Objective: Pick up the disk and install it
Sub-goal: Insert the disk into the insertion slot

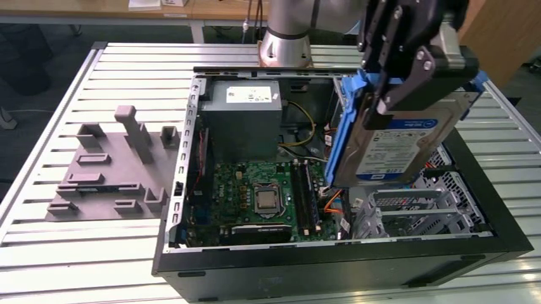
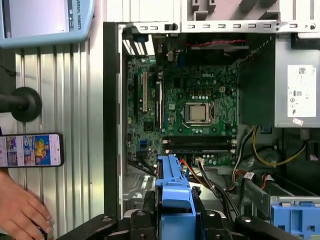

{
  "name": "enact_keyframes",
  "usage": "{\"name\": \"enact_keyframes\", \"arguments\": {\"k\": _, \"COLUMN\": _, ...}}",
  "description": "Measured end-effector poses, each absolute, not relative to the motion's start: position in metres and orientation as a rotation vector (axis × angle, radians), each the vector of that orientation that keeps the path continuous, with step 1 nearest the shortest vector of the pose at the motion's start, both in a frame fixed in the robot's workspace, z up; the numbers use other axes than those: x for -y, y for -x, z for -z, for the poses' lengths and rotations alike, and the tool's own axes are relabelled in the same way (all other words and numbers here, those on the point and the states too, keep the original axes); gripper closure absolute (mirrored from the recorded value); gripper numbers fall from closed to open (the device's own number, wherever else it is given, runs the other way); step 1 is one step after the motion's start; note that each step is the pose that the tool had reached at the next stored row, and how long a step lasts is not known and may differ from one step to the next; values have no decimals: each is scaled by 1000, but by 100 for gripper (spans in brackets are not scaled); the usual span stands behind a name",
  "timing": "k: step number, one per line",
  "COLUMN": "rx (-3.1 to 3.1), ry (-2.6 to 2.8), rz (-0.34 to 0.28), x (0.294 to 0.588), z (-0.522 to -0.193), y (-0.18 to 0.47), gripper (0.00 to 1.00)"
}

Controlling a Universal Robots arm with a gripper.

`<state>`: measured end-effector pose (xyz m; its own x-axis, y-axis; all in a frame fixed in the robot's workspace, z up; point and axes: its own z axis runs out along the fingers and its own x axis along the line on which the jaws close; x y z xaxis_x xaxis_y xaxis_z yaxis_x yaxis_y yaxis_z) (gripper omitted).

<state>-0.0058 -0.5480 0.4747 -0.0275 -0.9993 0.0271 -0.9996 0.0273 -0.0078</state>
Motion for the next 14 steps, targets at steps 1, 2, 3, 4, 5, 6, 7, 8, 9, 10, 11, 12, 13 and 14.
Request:
{"name": "enact_keyframes", "arguments": {"k": 1, "rx": 2241, "ry": -2181, "rz": -38, "x": 548, "z": -474, "y": 1, "gripper": 64}}
{"name": "enact_keyframes", "arguments": {"k": 2, "rx": 2241, "ry": -2180, "rz": -36, "x": 548, "z": -474, "y": -2, "gripper": 64}}
{"name": "enact_keyframes", "arguments": {"k": 3, "rx": 2240, "ry": -2179, "rz": -34, "x": 548, "z": -474, "y": -3, "gripper": 64}}
{"name": "enact_keyframes", "arguments": {"k": 4, "rx": 2239, "ry": -2179, "rz": -33, "x": 548, "z": -474, "y": -3, "gripper": 64}}
{"name": "enact_keyframes", "arguments": {"k": 5, "rx": 2239, "ry": -2179, "rz": -33, "x": 548, "z": -474, "y": -3, "gripper": 64}}
{"name": "enact_keyframes", "arguments": {"k": 6, "rx": 2239, "ry": -2179, "rz": -33, "x": 549, "z": -474, "y": -3, "gripper": 64}}
{"name": "enact_keyframes", "arguments": {"k": 7, "rx": 2239, "ry": -2179, "rz": -33, "x": 549, "z": -474, "y": -3, "gripper": 64}}
{"name": "enact_keyframes", "arguments": {"k": 8, "rx": 2239, "ry": -2179, "rz": -33, "x": 550, "z": -474, "y": -4, "gripper": 64}}
{"name": "enact_keyframes", "arguments": {"k": 9, "rx": 2239, "ry": -2178, "rz": -32, "x": 552, "z": -473, "y": -5, "gripper": 64}}
{"name": "enact_keyframes", "arguments": {"k": 10, "rx": 2239, "ry": -2178, "rz": -31, "x": 553, "z": -473, "y": -6, "gripper": 64}}
{"name": "enact_keyframes", "arguments": {"k": 11, "rx": 2238, "ry": -2178, "rz": -31, "x": 554, "z": -472, "y": -8, "gripper": 64}}
{"name": "enact_keyframes", "arguments": {"k": 12, "rx": 2238, "ry": -2177, "rz": -29, "x": 554, "z": -472, "y": -11, "gripper": 64}}
{"name": "enact_keyframes", "arguments": {"k": 13, "rx": 2237, "ry": -2177, "rz": -28, "x": 554, "z": -472, "y": -13, "gripper": 64}}
{"name": "enact_keyframes", "arguments": {"k": 14, "rx": 2237, "ry": -2176, "rz": -27, "x": 554, "z": -471, "y": -16, "gripper": 64}}
